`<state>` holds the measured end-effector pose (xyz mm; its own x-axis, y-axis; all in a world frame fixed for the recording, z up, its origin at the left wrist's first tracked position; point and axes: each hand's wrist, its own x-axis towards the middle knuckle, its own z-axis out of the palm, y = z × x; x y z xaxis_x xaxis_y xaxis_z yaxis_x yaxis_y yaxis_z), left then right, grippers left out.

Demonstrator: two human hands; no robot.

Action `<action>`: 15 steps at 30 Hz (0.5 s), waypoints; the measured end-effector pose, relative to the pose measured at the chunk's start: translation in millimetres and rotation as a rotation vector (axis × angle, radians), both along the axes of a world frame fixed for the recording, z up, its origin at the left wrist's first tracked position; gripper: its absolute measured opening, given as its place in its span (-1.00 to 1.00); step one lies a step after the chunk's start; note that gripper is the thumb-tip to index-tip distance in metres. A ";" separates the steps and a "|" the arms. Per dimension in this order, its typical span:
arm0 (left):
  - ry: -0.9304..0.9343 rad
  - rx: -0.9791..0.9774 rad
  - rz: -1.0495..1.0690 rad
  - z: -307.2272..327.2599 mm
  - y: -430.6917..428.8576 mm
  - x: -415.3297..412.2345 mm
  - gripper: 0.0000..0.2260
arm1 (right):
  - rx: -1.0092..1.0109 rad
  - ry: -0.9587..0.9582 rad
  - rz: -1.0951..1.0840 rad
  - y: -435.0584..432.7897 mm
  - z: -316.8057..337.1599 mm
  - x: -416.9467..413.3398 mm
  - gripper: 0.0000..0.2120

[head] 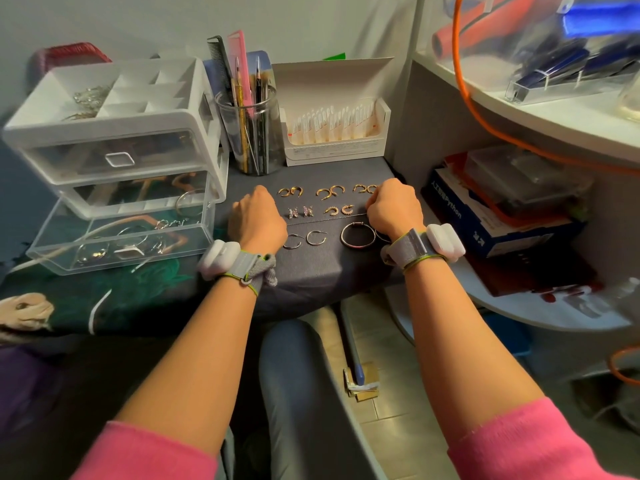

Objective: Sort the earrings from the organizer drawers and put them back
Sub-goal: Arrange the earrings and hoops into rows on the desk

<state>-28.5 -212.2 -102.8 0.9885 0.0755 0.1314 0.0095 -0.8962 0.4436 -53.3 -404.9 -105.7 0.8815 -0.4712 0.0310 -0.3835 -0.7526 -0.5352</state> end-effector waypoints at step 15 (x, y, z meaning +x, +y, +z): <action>-0.092 -0.090 -0.276 2.5 -33.5 -6.3 -0.86 | -0.029 -0.069 0.117 15.8 1.7 9.4 -0.82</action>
